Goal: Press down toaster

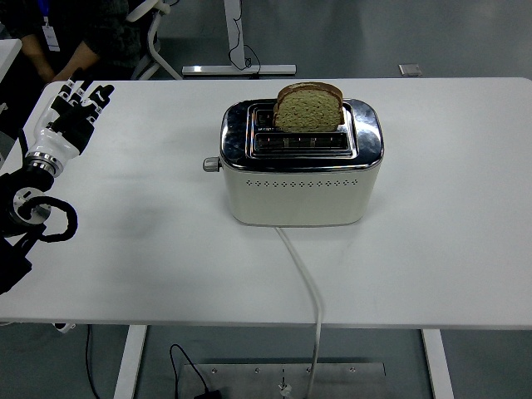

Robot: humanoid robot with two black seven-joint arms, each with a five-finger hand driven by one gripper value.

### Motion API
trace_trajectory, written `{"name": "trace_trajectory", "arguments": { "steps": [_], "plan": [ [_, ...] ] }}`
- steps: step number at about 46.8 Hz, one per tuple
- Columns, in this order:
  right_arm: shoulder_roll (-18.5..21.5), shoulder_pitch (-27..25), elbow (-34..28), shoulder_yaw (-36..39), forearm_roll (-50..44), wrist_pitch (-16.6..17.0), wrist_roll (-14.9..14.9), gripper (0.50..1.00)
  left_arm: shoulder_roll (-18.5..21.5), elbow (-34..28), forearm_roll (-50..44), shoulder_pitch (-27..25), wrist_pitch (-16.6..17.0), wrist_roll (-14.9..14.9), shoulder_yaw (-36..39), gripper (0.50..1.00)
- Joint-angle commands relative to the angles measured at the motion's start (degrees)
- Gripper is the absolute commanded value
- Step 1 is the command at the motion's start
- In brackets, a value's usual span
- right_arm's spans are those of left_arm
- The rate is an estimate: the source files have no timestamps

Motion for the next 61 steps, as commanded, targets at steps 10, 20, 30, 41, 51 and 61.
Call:
{"name": "trace_trajectory", "arguments": {
  "steps": [10,20,30,41,51,61],
  "plan": [
    [0.0,0.0,0.1,0.0,0.0,0.0,0.0,0.998,-0.1,0.0,0.1,0.2,0.0,0.0,0.1,1.0],
    [0.0,0.0,0.0,0.0,0.0,0.0,0.0,0.998,0.0,0.0,-0.1,0.0,0.0,-0.3,0.0,1.0],
    [0.0,0.0,0.0,0.0,0.0,0.0,0.0,0.998,0.1,0.0,-0.1,0.0,0.0,-0.2,0.0,1.0],
    [0.0,0.0,0.1,0.0,0.0,0.0,0.0,0.998,2.5,0.0,0.3,-0.2,-0.2,0.0,0.1,1.0],
    [0.0,0.0,0.0,0.0,0.0,0.0,0.0,0.998,4.7,0.0,0.8,-0.2,-0.5,0.0,0.5,1.0],
    [0.0,0.0,0.0,0.0,0.0,0.0,0.0,0.998,5.4,-0.1,2.2,0.1,-0.5,0.1,0.6,1.0]
  ]
}}
